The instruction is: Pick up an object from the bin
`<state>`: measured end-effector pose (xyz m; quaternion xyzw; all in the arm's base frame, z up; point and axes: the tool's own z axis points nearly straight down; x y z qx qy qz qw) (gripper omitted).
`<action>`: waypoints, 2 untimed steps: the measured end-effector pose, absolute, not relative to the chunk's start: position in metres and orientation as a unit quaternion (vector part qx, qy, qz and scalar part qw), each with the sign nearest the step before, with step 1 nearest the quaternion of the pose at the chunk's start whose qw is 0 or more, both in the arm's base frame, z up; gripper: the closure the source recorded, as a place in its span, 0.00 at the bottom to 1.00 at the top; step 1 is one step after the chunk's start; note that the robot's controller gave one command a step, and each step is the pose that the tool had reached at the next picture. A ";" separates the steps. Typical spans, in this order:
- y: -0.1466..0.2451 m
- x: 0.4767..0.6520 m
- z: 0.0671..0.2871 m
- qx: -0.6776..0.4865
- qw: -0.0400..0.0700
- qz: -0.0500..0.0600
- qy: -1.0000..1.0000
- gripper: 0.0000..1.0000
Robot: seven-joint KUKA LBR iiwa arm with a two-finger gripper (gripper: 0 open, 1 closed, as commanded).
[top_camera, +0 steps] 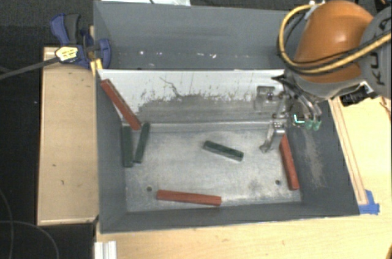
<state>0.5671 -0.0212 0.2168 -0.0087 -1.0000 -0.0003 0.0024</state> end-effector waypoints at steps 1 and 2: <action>0.015 0.574 0.073 0.067 0.003 -0.001 -0.998 0.00; 0.014 0.576 0.077 0.066 -0.002 0.000 -0.998 1.00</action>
Offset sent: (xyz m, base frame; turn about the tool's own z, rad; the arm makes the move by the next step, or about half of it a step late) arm 0.0083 0.0351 -0.1402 -0.1514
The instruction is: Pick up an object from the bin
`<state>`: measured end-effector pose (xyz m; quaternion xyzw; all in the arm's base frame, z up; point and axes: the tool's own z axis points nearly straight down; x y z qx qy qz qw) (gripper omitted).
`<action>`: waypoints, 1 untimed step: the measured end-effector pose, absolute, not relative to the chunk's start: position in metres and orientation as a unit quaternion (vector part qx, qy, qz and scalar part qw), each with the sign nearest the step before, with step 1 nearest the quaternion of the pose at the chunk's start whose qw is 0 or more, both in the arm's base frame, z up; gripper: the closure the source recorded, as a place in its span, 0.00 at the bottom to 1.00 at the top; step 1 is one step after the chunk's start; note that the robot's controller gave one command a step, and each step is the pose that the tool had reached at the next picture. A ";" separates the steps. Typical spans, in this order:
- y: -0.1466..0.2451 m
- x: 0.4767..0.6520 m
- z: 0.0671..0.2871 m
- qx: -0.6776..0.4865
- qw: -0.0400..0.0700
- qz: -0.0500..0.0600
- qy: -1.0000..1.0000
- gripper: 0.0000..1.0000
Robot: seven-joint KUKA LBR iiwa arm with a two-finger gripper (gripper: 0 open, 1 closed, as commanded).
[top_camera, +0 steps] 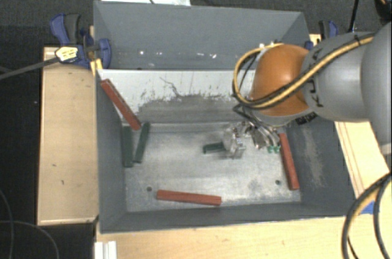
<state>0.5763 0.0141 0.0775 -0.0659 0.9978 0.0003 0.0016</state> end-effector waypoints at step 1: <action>0.109 0.584 0.073 -0.157 0.006 0.001 0.988 1.00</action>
Offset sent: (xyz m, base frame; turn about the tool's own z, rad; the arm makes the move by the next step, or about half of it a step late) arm 0.0048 0.0913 -0.0075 -0.1737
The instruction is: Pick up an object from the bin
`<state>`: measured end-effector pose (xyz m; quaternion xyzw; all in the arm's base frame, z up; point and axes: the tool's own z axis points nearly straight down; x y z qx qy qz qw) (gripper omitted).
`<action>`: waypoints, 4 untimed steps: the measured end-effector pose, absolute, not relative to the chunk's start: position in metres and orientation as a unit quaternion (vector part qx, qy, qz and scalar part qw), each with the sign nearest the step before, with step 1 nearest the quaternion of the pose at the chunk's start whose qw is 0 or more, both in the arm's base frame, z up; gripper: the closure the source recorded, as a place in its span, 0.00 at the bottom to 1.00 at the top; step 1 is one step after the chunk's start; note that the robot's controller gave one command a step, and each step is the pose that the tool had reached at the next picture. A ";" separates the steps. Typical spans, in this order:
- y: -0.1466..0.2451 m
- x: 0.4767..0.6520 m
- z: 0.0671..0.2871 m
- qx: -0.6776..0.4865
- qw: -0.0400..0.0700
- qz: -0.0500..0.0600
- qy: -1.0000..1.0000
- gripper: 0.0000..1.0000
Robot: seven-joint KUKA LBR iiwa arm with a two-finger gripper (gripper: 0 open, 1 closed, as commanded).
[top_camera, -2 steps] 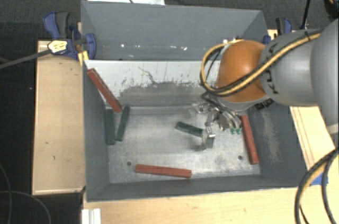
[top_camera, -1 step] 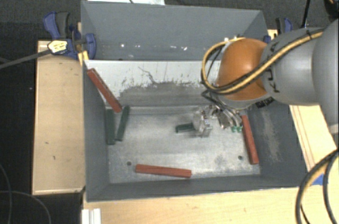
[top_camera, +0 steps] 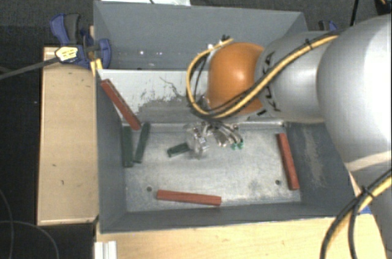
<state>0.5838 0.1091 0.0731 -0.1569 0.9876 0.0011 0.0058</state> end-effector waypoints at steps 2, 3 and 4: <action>0.191 0.586 0.210 -0.383 0.006 0.000 0.924 1.00; 0.252 0.519 0.147 -0.440 -0.003 0.003 0.898 1.00; 0.236 0.497 0.157 -0.381 -0.001 0.000 0.925 1.00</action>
Offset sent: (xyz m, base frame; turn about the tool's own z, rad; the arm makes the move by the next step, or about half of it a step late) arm 0.0011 0.0516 -0.0031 -0.1402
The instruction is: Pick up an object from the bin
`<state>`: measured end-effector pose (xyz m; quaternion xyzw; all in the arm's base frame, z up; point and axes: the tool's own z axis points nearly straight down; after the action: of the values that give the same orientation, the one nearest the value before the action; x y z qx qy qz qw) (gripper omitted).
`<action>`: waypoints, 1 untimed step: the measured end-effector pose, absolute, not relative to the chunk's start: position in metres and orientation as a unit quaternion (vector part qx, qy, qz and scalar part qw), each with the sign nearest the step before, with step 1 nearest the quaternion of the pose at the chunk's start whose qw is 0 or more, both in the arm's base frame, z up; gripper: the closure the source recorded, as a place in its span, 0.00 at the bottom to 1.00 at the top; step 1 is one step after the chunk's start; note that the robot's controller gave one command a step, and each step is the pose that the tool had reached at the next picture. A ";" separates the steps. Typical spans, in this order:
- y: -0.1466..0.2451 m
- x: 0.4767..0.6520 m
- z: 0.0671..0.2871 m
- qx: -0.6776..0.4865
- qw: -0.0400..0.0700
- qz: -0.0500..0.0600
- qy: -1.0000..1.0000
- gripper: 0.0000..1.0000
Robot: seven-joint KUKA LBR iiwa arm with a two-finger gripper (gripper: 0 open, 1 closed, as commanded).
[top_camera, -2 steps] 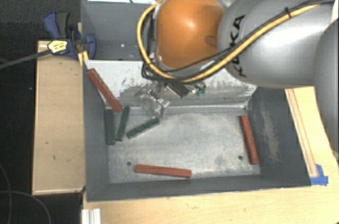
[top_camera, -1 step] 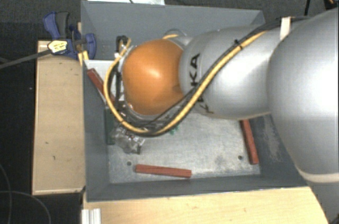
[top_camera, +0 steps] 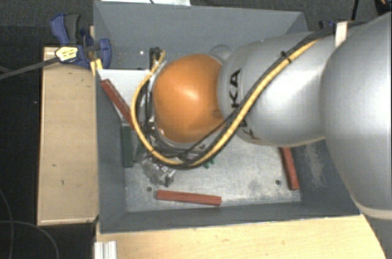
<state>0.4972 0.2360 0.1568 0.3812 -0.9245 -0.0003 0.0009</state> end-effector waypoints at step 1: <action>0.236 0.480 0.157 0.342 0.002 0.000 -0.940 1.00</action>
Offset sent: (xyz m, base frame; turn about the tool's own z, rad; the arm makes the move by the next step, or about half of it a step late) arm -0.0173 -0.0006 -0.0004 0.0855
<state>0.4798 0.2355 0.1568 0.3418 -0.9398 0.0000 0.0022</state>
